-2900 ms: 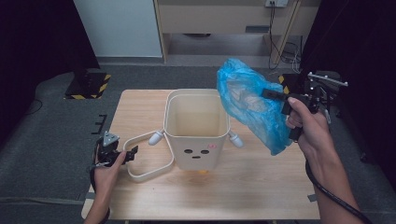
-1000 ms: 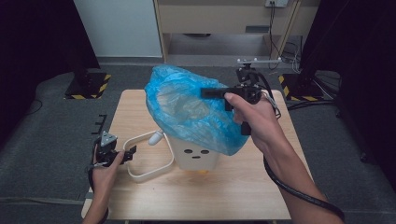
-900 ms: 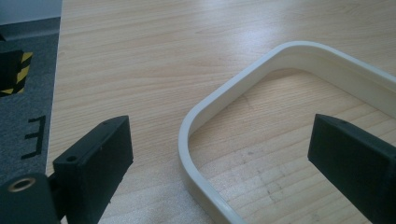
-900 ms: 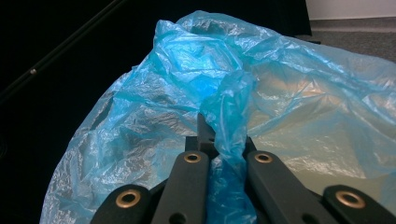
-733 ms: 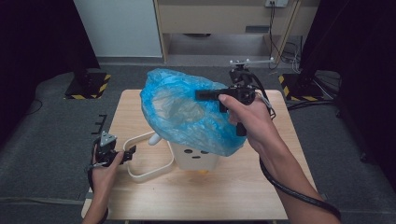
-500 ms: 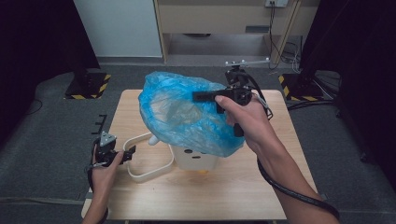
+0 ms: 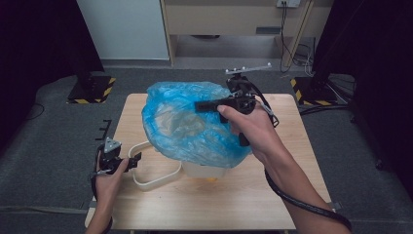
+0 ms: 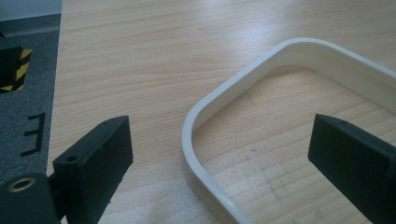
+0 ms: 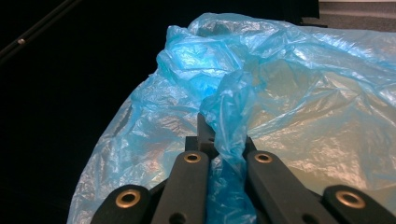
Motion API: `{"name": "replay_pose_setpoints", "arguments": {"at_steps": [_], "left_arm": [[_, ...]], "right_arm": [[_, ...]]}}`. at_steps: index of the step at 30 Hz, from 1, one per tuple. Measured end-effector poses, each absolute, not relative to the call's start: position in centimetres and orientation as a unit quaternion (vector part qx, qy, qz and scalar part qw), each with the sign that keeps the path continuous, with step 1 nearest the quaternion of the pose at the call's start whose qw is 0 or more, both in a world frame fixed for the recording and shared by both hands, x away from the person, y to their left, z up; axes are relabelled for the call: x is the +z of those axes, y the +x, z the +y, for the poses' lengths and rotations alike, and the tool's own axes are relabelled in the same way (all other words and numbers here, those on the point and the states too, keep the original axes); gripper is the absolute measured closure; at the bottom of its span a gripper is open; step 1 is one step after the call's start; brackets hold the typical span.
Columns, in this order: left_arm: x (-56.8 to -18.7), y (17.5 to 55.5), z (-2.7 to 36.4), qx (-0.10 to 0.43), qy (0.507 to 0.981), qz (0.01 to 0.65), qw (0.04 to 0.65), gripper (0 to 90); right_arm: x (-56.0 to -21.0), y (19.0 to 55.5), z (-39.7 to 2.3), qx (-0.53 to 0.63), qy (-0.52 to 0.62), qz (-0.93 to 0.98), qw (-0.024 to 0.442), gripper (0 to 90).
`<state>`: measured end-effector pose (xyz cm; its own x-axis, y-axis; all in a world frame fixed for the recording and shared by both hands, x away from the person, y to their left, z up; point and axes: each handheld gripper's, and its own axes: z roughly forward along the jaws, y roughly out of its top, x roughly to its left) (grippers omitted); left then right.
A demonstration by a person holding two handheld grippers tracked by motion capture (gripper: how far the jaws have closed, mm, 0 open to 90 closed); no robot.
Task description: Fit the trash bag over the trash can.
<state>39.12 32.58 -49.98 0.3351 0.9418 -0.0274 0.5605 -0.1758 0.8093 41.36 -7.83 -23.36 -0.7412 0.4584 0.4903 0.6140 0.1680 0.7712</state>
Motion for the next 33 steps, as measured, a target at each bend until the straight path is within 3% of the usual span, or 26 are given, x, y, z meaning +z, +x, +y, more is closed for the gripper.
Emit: {"name": "replay_pose_setpoints", "arguments": {"at_steps": [33], "left_arm": [[-49.9,39.1,32.6,0.254,0.726,0.516,0.377,5.8]], "right_arm": [[-24.1,40.0,-6.0,-0.509,-0.319,-0.796,0.068,89.3]]}}
